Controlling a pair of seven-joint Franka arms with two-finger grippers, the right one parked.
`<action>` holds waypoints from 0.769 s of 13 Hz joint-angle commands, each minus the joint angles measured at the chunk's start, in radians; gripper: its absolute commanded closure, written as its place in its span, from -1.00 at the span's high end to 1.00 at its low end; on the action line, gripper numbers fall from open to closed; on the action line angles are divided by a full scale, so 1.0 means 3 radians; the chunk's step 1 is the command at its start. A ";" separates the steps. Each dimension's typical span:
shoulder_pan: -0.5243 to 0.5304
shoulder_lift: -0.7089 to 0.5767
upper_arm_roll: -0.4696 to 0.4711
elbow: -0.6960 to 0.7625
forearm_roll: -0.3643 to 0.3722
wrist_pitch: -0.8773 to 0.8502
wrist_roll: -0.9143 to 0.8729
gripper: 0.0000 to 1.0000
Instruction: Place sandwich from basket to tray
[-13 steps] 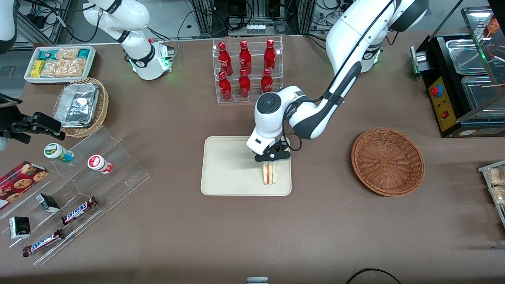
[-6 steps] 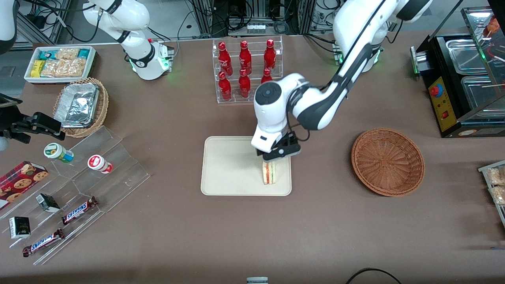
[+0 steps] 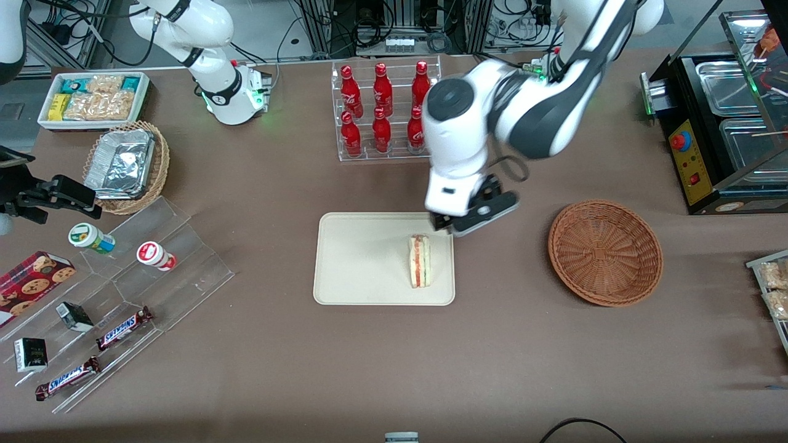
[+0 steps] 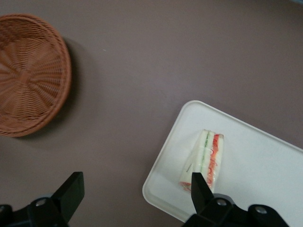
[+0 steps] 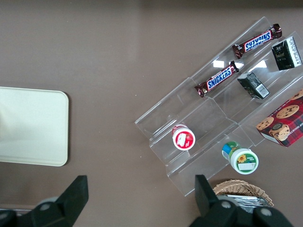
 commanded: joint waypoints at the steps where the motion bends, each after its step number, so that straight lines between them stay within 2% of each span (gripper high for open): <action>1: 0.0244 -0.0422 -0.0004 -0.0079 -0.0239 -0.0326 0.0363 1.00; 7: 0.0950 -0.0990 0.0062 -0.0171 -0.0679 -0.0962 0.1759 1.00; 10: 0.0777 -0.1353 0.0751 -0.0462 -0.0914 -0.0957 0.2480 1.00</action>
